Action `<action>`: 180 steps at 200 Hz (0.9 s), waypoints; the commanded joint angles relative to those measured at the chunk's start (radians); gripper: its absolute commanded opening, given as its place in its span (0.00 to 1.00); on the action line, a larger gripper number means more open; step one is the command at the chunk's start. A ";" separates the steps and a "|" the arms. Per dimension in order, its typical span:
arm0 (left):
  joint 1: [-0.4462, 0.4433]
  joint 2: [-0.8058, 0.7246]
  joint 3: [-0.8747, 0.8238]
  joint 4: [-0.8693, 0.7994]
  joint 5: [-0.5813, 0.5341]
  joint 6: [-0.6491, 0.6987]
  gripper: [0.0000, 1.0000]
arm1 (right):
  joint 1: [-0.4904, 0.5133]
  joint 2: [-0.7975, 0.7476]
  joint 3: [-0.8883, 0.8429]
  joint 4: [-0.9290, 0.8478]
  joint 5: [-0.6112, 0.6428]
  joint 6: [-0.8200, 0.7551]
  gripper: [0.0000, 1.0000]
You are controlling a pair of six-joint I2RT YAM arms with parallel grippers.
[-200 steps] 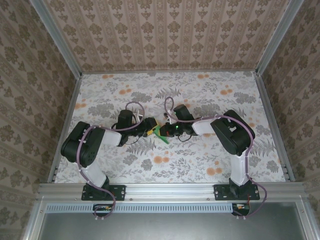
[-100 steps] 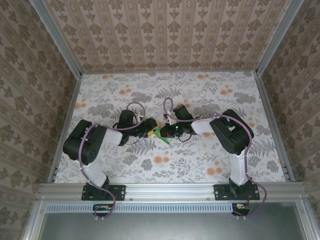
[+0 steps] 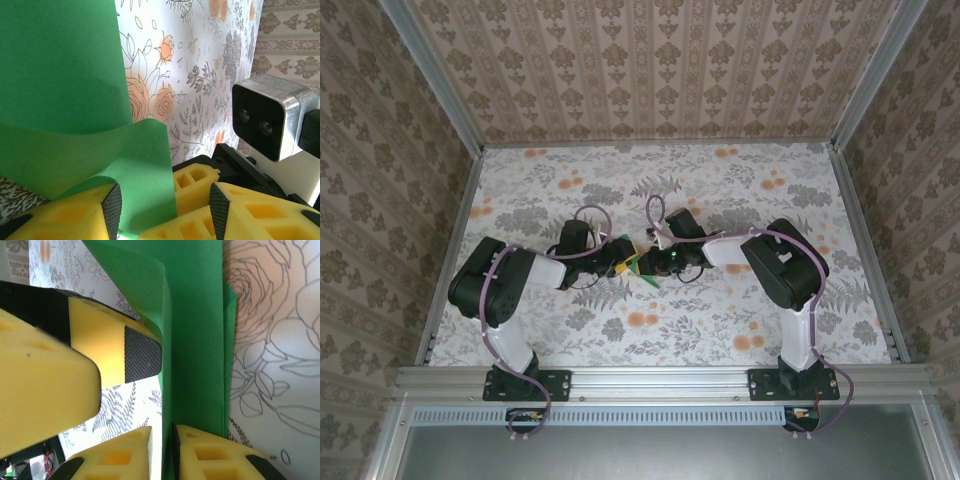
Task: Fold a paper plane with a square sheet of paper (pick it up from the middle)
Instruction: Fold the wing for the fifth time at the center of the table.
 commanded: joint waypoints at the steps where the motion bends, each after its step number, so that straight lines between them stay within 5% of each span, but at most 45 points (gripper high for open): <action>1: 0.002 0.029 0.022 -0.052 -0.001 0.039 0.53 | -0.006 -0.041 0.006 -0.081 -0.014 -0.027 0.21; 114: 0.005 0.048 0.033 -0.081 0.005 0.043 0.53 | -0.023 -0.090 -0.037 -0.113 0.001 -0.024 0.24; 180: 0.006 0.049 0.042 -0.094 0.006 0.044 0.53 | -0.023 -0.039 -0.039 -0.123 -0.006 -0.040 0.12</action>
